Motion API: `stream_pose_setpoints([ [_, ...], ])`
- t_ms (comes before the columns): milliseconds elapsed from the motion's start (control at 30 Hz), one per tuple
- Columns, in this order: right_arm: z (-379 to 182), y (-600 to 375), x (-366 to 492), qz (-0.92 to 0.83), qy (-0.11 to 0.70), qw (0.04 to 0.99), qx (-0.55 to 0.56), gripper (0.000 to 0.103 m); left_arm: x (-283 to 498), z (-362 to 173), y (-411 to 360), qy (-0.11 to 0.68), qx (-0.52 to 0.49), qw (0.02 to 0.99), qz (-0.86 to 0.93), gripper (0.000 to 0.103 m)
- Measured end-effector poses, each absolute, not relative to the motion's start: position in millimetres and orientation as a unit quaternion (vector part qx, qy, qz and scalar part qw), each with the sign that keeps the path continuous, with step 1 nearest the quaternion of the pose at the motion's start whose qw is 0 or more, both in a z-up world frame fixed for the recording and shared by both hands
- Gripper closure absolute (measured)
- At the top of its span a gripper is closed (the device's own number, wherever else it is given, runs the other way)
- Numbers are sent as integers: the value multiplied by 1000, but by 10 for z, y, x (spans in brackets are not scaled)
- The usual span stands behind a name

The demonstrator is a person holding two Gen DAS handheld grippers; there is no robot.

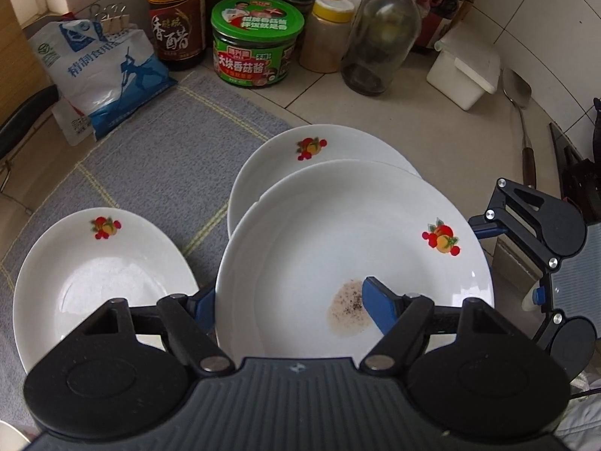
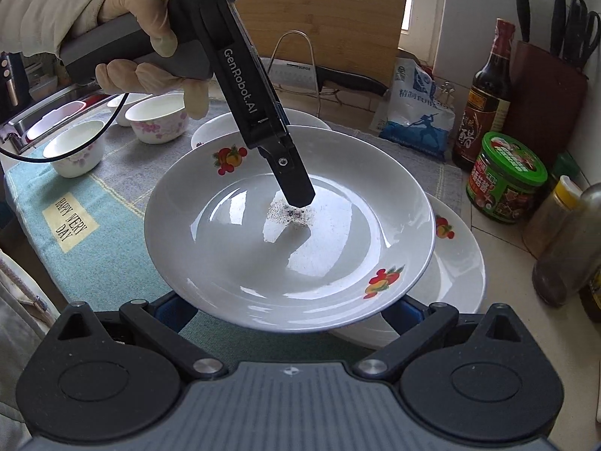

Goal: Organize plates and bowls
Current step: 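Lower the held plate onto the other white plate with the left gripper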

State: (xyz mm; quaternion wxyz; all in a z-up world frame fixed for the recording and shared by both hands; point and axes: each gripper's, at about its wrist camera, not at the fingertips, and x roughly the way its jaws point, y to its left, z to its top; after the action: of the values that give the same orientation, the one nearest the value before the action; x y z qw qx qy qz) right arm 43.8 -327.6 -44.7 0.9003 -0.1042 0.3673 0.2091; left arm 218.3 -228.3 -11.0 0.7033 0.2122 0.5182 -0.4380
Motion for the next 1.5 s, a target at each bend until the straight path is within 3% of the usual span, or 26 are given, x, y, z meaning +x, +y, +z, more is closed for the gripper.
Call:
stream_pose_setpoints([
  [533,-541,-3634,511,156,395,902,-76,0,2412,-361,-2840,526,225,675,-466,26],
  [1500,-508,-3691,612,137,418,895,-73,0,2559,-479,-2970,541,233,661,-466,25],
])
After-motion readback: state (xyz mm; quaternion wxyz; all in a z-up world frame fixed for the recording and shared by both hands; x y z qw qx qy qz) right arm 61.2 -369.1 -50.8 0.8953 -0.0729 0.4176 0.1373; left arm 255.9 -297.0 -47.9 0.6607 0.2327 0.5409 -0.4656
